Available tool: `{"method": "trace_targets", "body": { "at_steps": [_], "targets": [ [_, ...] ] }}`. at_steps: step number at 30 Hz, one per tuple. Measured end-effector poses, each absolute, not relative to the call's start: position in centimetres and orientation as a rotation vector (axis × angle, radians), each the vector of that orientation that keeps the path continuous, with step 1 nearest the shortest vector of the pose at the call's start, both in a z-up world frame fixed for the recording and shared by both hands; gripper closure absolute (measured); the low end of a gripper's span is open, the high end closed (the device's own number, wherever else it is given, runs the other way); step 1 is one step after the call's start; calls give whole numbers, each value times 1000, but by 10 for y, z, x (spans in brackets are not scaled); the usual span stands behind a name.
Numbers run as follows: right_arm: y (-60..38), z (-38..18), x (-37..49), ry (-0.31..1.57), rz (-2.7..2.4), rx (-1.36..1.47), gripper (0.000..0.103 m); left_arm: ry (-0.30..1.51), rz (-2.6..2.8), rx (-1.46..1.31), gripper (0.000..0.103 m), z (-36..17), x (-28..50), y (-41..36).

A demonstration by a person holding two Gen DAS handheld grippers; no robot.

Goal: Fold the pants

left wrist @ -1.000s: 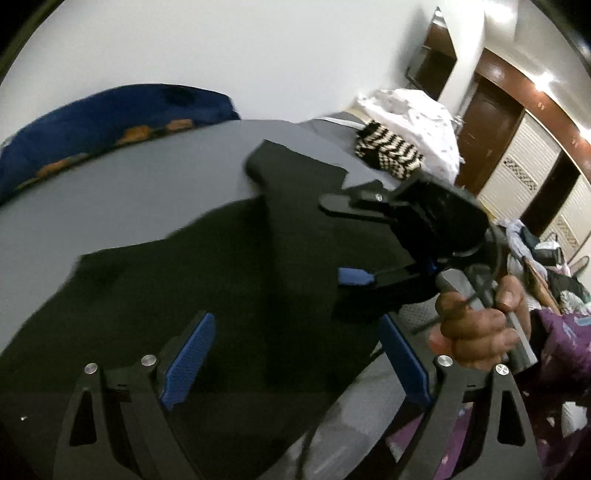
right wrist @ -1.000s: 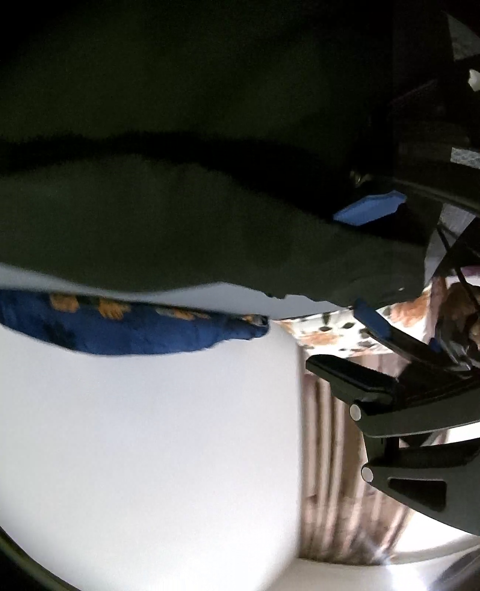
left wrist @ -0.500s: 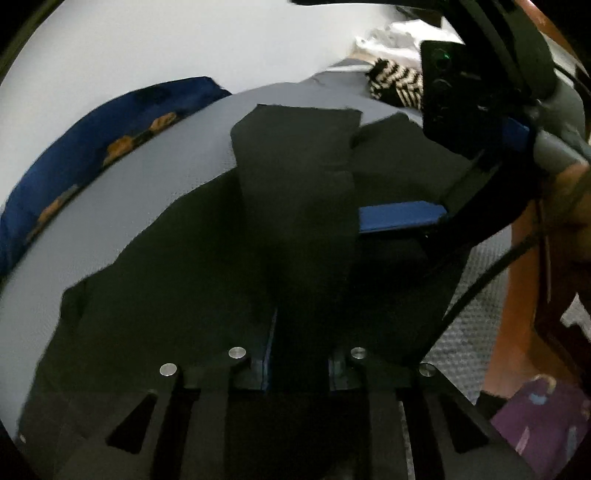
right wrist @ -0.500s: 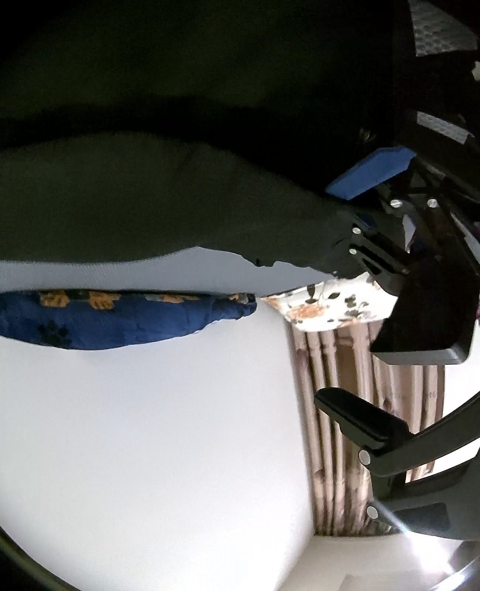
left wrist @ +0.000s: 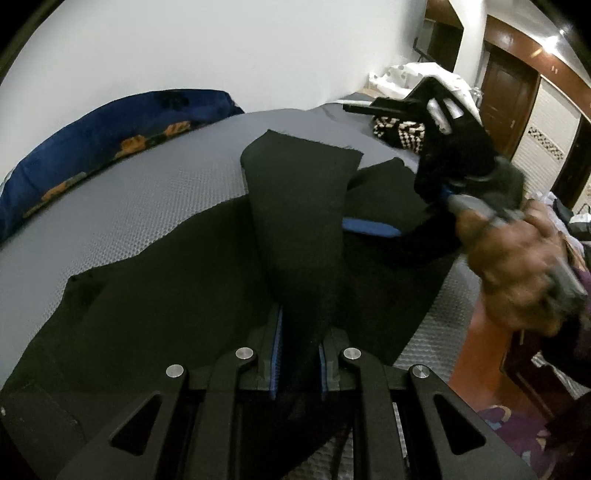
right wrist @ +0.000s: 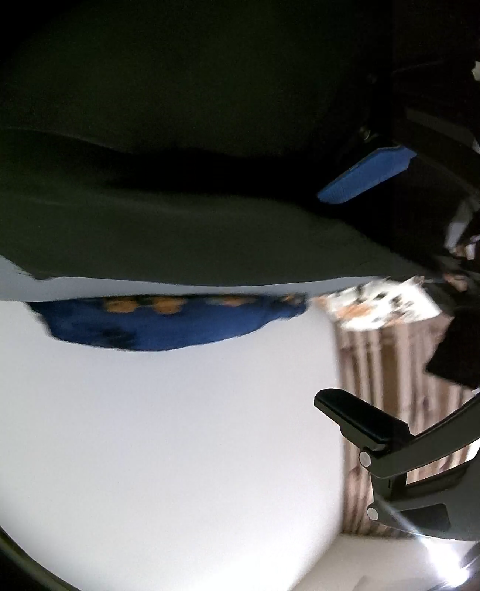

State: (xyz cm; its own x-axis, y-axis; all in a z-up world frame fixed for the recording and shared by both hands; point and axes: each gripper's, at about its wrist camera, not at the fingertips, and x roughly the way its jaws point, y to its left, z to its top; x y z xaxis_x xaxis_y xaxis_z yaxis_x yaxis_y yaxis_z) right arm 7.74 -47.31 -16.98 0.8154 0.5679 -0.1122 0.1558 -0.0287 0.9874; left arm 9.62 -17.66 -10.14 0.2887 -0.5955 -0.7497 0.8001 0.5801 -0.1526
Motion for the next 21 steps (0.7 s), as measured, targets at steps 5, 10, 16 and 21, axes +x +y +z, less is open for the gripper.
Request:
{"method": "trace_targets", "body": {
  "at_steps": [5,10,16,21],
  "targets": [
    [-506,-176,87,439,359,1674,6,866,-960,243,87,-99,99,-171],
    [-528,-164,90,365,305,1645,6,868,-975,242,87,-98,98,-171],
    [-556,-158,103,431,200,1532,20,879,-988,245,87,-102,99,-170],
    [-576,-159,115,552,130,1424,56,887,-990,241,87,-103,99,-171]
  ]
}}
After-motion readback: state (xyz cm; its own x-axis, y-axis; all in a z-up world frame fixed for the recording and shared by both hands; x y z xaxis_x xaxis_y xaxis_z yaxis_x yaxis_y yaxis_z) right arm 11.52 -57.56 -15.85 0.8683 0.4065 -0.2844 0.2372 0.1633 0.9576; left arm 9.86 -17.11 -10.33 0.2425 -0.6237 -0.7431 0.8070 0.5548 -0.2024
